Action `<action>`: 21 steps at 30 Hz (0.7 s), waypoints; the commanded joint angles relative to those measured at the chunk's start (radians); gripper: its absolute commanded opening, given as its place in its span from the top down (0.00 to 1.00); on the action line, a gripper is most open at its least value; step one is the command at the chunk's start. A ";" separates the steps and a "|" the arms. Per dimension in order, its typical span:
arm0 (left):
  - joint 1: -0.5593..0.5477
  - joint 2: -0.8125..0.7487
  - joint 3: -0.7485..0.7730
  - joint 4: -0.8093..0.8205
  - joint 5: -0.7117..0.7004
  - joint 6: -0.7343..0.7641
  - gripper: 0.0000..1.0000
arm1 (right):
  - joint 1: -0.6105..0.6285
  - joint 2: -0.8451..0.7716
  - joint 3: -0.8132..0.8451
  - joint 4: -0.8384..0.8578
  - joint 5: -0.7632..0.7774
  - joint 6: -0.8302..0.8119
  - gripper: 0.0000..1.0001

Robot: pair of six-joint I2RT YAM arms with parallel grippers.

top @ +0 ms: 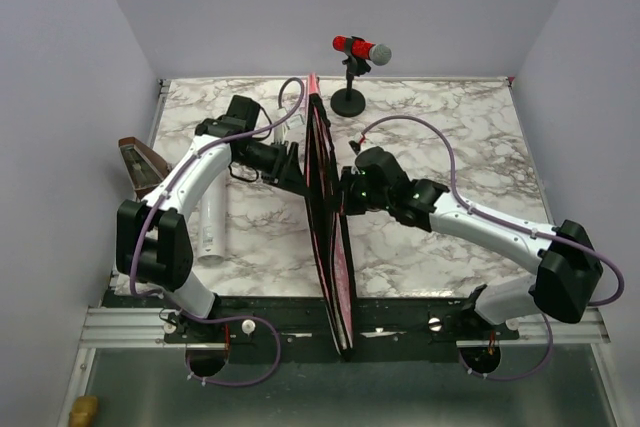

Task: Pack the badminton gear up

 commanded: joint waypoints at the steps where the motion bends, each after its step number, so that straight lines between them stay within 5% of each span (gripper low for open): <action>1: 0.029 -0.042 0.069 -0.080 0.032 0.117 0.43 | -0.004 -0.043 -0.096 0.022 -0.091 0.018 0.99; 11: 0.146 -0.033 0.234 -0.004 -0.097 0.208 0.40 | -0.004 -0.131 -0.240 0.086 -0.222 0.025 0.99; 14: 0.159 -0.079 0.167 0.155 -0.140 0.295 0.27 | -0.004 -0.151 -0.248 0.089 -0.251 0.014 0.99; 17: 0.159 -0.136 0.084 0.303 -0.144 0.427 0.01 | -0.004 -0.171 -0.249 0.089 -0.289 -0.004 0.99; 21: 0.159 -0.131 0.109 0.263 -0.092 0.655 0.01 | -0.004 -0.191 -0.248 0.074 -0.319 -0.027 0.99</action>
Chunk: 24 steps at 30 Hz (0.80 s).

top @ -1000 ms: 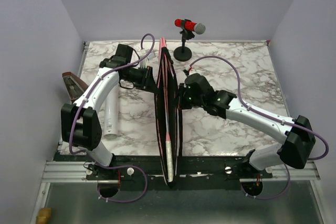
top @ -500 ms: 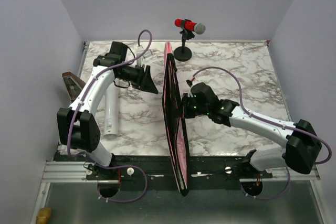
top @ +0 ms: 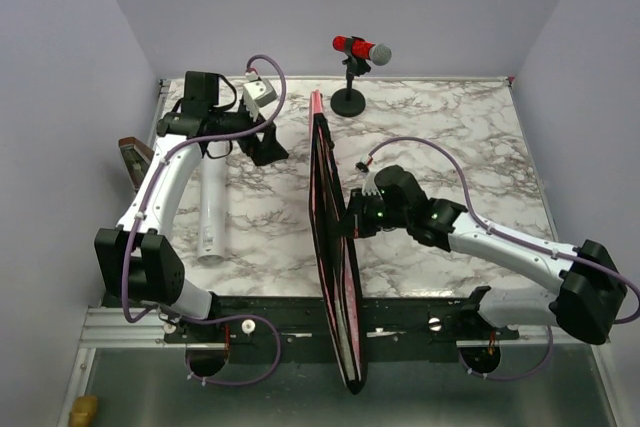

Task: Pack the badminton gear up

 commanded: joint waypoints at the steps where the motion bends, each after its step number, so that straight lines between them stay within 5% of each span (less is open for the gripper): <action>1: 0.006 -0.020 0.034 0.033 0.029 0.394 0.01 | 0.003 -0.033 -0.014 -0.031 -0.100 -0.041 0.99; 8: -0.007 0.006 0.082 -0.098 -0.009 0.906 0.01 | 0.003 -0.040 -0.017 -0.031 -0.191 -0.069 0.99; 14: -0.068 0.079 0.177 -0.165 -0.024 1.088 0.01 | 0.001 -0.053 -0.023 -0.033 -0.245 -0.072 0.99; 17: -0.105 0.101 0.168 -0.092 -0.039 1.090 0.01 | 0.001 -0.068 -0.026 -0.033 -0.277 -0.067 0.99; 24: -0.172 0.207 0.264 -0.211 -0.053 1.188 0.01 | 0.001 -0.137 -0.066 -0.034 -0.311 -0.046 0.99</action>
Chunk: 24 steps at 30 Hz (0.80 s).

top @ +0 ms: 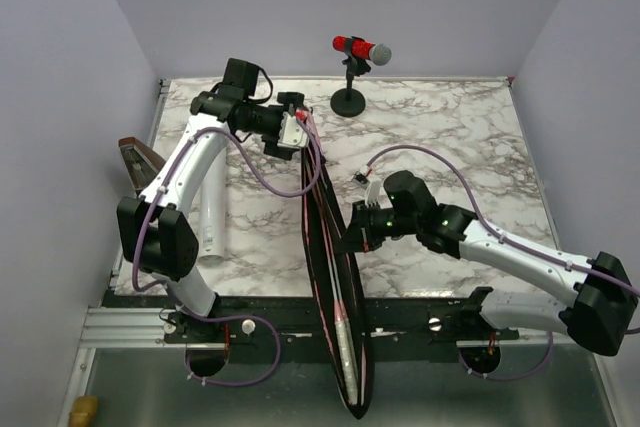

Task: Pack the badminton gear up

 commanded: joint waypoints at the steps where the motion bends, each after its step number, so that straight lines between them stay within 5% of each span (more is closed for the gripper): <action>1: -0.032 0.076 0.096 -0.103 0.002 0.107 0.01 | 0.001 -0.064 -0.033 -0.019 -0.087 0.013 0.99; 4: -0.041 0.141 0.200 -0.251 0.000 0.178 0.06 | 0.001 -0.084 -0.053 -0.028 -0.081 0.017 1.00; 12: -0.059 0.199 0.329 -0.506 0.009 0.232 0.48 | -0.006 -0.082 -0.039 -0.051 -0.062 -0.001 1.00; 18: -0.066 0.181 0.263 -0.574 -0.004 0.266 0.50 | -0.014 -0.087 -0.029 -0.055 -0.032 0.002 1.00; 22: -0.066 0.170 0.220 -0.581 0.012 0.252 0.73 | -0.019 -0.110 -0.026 -0.055 0.014 0.017 0.99; 24: -0.066 0.168 0.218 -0.598 0.020 0.239 0.92 | -0.020 -0.108 -0.024 -0.055 0.036 0.022 0.99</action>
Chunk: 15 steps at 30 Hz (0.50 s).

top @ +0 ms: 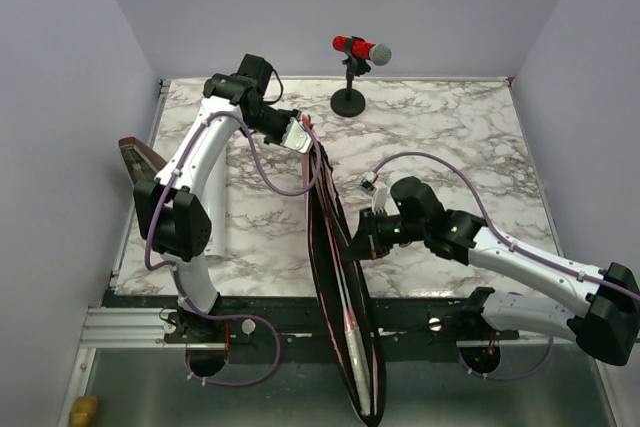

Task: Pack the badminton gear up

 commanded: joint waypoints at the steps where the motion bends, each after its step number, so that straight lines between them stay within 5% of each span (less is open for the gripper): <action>1: -0.017 -0.018 -0.035 -0.208 0.041 -0.020 1.00 | -0.012 -0.028 0.025 0.012 0.069 0.019 0.99; 7: -0.012 -0.087 -0.102 -0.184 0.058 -0.032 1.00 | -0.012 0.009 0.043 0.036 0.083 0.022 0.97; 15: -0.009 -0.195 -0.144 -0.096 0.101 -0.100 1.00 | -0.015 0.064 0.167 0.004 0.132 -0.005 0.70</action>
